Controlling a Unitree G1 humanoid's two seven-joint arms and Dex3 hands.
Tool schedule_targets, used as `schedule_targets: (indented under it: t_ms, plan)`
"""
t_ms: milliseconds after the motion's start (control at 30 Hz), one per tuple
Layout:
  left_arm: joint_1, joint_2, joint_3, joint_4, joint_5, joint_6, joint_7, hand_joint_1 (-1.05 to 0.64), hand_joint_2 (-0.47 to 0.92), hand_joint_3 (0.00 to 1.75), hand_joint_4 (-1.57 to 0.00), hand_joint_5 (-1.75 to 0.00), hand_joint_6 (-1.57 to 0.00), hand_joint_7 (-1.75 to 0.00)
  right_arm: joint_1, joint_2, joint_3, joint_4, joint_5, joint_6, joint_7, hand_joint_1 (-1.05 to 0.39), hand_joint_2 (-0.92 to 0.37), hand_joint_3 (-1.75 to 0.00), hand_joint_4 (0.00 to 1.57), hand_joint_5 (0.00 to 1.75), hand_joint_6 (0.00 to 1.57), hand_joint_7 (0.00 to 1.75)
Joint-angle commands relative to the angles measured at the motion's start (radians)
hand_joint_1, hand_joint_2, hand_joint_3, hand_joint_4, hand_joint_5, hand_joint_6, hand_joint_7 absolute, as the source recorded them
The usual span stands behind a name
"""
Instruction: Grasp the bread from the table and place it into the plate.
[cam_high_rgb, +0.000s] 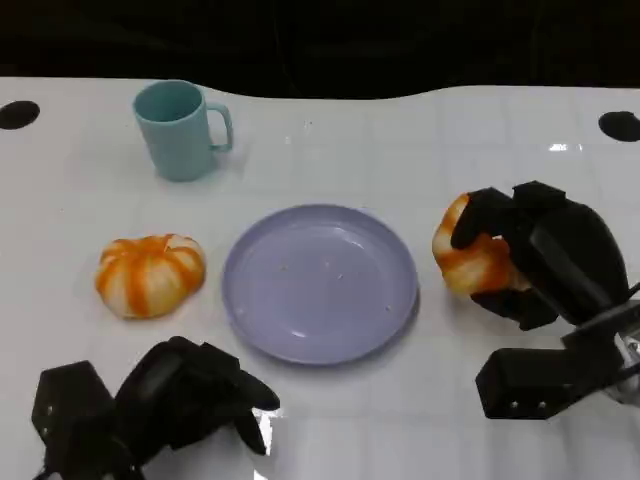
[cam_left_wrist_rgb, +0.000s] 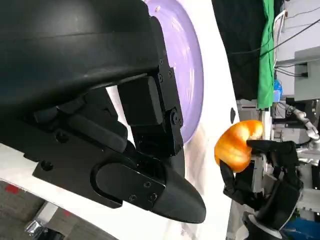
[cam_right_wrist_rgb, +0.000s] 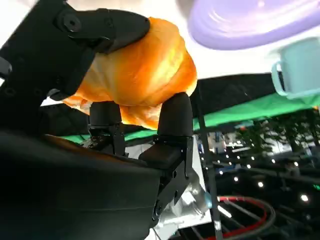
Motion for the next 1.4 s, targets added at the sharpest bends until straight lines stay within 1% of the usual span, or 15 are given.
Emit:
schedule_targets:
  t_ms: [33,100,200,300,433,533,633,733,1033,1133,1267,1300,1333,1367,1400]
  plan:
    - [-0.001,0.021,0.004,0.020,-0.001,-0.014,-0.005,-1.05,0.92,0.06,-1.34,-0.86,-1.56,-0.09,0.003,-0.005,-0.022,-0.037,0.027,-0.040,-0.015,-0.08,-0.22,-1.39,0.96,1.75,0.72,1.75]
    - [-0.001,0.020,0.005,0.020,-0.007,-0.012,-0.011,-1.05,0.92,0.06,-1.34,-0.86,-1.56,-0.09,0.005,0.001,-0.031,-0.056,0.041,-0.056,-0.003,-0.08,-0.20,-1.41,0.98,1.75,0.73,1.75]
    - [-0.003,0.018,0.006,0.018,-0.009,-0.001,-0.008,-1.05,0.92,0.05,-1.34,-0.86,-1.57,-0.09,0.006,0.016,-0.043,-0.088,0.075,-0.084,0.038,-0.10,-0.19,-1.51,1.01,1.75,0.76,1.75]
    - [-0.007,0.019,0.005,0.027,-0.004,0.001,-0.001,-1.05,0.92,0.04,-1.34,-0.86,-1.57,-0.10,0.001,0.044,-0.046,-0.135,0.110,-0.111,0.105,-0.10,-0.17,-1.57,1.02,1.75,0.76,1.74]
    - [-0.014,0.020,0.006,0.041,-0.003,-0.013,-0.007,-1.05,0.92,0.04,-1.34,-0.85,-1.57,-0.10,-0.006,0.079,-0.048,-0.192,0.147,-0.105,0.209,-0.11,-0.17,-1.58,1.03,1.75,0.77,1.73]
    - [-0.015,0.020,0.005,0.047,-0.001,-0.022,-0.006,-1.05,0.92,0.04,-1.34,-0.85,-1.57,-0.10,-0.020,0.110,-0.044,-0.214,0.158,-0.102,0.266,-0.11,-0.15,-1.59,1.04,1.75,0.83,1.67]
    - [-0.016,0.019,0.005,0.049,-0.003,-0.023,-0.010,-1.05,0.92,0.04,-1.34,-0.85,-1.57,-0.09,-0.046,0.147,-0.037,-0.193,0.162,-0.109,0.309,-0.11,-0.15,-1.61,1.05,1.75,0.84,1.65]
    - [-0.015,0.017,0.005,0.049,-0.005,-0.022,-0.013,-1.05,0.92,0.05,-1.34,-0.85,-1.57,-0.09,-0.059,0.167,-0.038,-0.175,0.172,-0.113,0.354,-0.11,-0.16,-1.62,1.04,1.75,0.84,1.64]
    - [-0.008,0.011,-0.002,0.041,0.006,-0.031,0.002,-1.05,0.92,0.04,-1.35,-0.84,-1.57,-0.09,-0.106,0.226,-0.042,-0.061,0.185,-0.091,0.425,-0.09,-0.21,-1.54,0.98,1.75,0.79,1.65]
    - [-0.004,0.010,-0.008,0.033,0.013,-0.032,0.012,-1.05,0.92,0.05,-1.35,-0.84,-1.57,-0.09,-0.111,0.237,-0.050,-0.029,0.215,-0.077,0.472,-0.12,-0.27,-1.47,0.94,1.75,0.79,1.60]
    - [-0.002,0.006,-0.008,0.030,0.007,-0.027,0.007,-1.05,0.92,0.05,-1.35,-0.84,-1.57,-0.09,-0.112,0.242,-0.064,0.000,0.257,-0.087,0.514,-0.16,-0.33,-1.31,0.82,1.73,0.79,1.24]
    - [-0.002,0.006,-0.008,0.031,0.007,-0.030,0.006,-1.05,0.92,0.05,-1.35,-0.84,-1.57,-0.09,-0.111,0.241,-0.066,0.002,0.262,-0.088,0.524,-0.23,-0.41,-1.13,0.74,1.58,0.71,1.02]
    - [-0.003,0.006,-0.010,0.033,0.009,-0.036,0.006,-1.05,0.92,0.05,-1.35,-0.84,-1.57,-0.09,-0.109,0.239,-0.067,0.001,0.266,-0.088,0.533,-0.26,-0.46,-1.02,0.70,1.49,0.69,0.90]
    - [-0.002,0.007,-0.012,0.031,0.012,-0.037,0.007,-1.05,0.92,0.05,-1.35,-0.84,-1.57,-0.09,-0.107,0.235,-0.068,-0.003,0.267,-0.087,0.543,-0.28,-0.49,-0.94,0.67,1.45,0.66,0.80]
    - [-0.001,0.007,-0.015,0.033,0.018,-0.047,0.010,-1.05,0.92,0.05,-1.34,-0.84,-1.57,-0.09,-0.103,0.229,-0.069,-0.016,0.270,-0.075,0.570,-0.35,-0.61,-0.74,0.55,1.34,0.59,0.65]
